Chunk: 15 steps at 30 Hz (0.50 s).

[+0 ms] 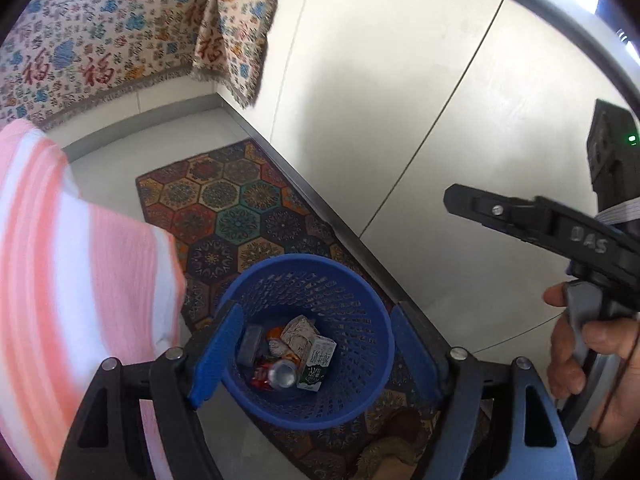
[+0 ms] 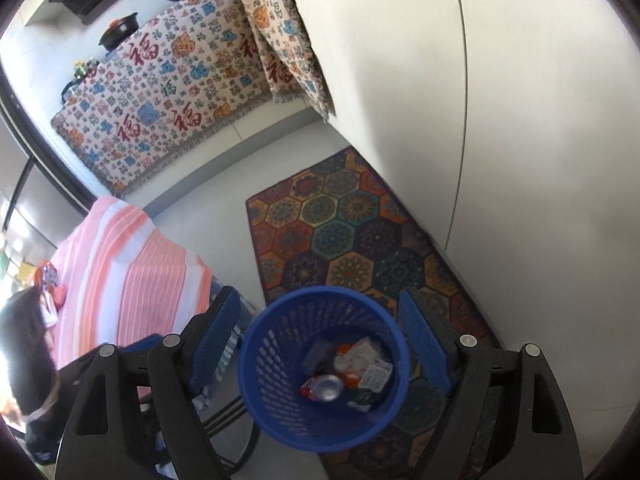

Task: Collect trash
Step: 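Carry the can and carton over the blue wastebasket and open both tools, then move both tools back over the table toward the remaining trash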

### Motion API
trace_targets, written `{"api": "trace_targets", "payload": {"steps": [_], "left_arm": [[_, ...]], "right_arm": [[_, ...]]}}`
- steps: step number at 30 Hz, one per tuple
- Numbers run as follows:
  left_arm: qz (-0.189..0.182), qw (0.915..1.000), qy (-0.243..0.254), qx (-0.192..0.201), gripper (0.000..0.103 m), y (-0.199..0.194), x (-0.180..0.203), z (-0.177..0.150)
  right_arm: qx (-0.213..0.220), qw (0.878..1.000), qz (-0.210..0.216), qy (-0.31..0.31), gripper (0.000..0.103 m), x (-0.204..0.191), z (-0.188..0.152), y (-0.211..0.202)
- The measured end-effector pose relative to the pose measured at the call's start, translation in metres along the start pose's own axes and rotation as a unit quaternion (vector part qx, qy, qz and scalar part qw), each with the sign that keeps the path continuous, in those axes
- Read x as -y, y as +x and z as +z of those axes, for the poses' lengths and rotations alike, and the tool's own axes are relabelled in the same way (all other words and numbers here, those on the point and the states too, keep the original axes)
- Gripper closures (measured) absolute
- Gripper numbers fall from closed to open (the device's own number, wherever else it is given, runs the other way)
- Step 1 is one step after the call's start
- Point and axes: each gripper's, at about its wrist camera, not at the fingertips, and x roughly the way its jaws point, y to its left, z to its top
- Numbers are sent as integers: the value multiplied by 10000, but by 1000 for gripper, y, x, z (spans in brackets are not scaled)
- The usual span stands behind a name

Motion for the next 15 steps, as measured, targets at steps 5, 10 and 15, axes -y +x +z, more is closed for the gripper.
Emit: {"api": "trace_targets", "payload": {"steps": [5, 10, 15], "left_arm": [[163, 9984, -211, 501, 25, -67, -13, -25], [656, 9949, -344, 686, 25, -129, -51, -66], [1412, 9858, -567, 706, 25, -183, -111, -116]], "right_arm": [[376, 9979, -114, -516, 14, -39, -7, -15], [663, 9902, 145, -1222, 12, -103, -27, -28], [769, 9731, 648, -2075, 11, -190, -64, -34]]}}
